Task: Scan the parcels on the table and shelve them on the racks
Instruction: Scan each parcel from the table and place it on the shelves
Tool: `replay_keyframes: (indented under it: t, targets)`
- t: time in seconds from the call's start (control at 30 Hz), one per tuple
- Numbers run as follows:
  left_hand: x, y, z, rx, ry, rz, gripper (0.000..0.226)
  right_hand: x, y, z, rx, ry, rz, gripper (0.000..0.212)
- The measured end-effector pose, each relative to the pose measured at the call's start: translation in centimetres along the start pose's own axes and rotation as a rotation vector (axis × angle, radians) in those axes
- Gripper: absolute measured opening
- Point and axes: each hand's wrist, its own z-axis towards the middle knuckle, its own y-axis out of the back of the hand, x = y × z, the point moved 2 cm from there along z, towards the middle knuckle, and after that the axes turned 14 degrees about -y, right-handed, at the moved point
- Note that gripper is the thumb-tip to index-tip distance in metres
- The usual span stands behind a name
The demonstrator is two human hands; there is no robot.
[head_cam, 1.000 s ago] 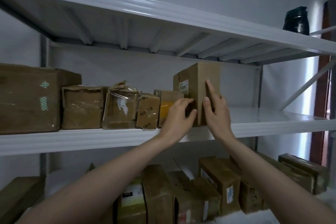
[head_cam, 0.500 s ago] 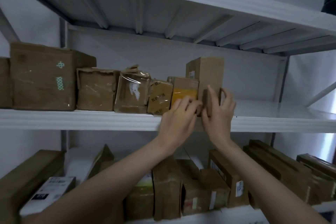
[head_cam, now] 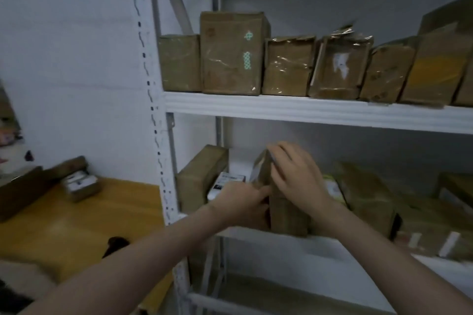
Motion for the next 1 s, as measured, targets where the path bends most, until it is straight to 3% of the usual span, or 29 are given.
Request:
replay_keyframes:
  t: [0.23,0.57,0.8,1.0]
  targets:
    - [10.0,2.0,-14.8,0.107,0.280,0.005,0.033,15.6,-7.1,3.1,0.227,-0.047,0.106,0.036]
    - [23.0,5.0,-36.3,0.201,0.462,0.079,0.042,35.9,-17.9,6.9,0.432,-0.111,0.139,0.036]
    - [29.5,5.9,-48.8,0.184,0.676,0.102,0.036,46.6,-25.0,9.6,0.550,-0.021,0.156,0.040]
    - [35.4,2.9,-59.2,0.322,0.832,0.080,0.037,55.8,-33.7,11.8,0.673,0.073,0.179,0.035]
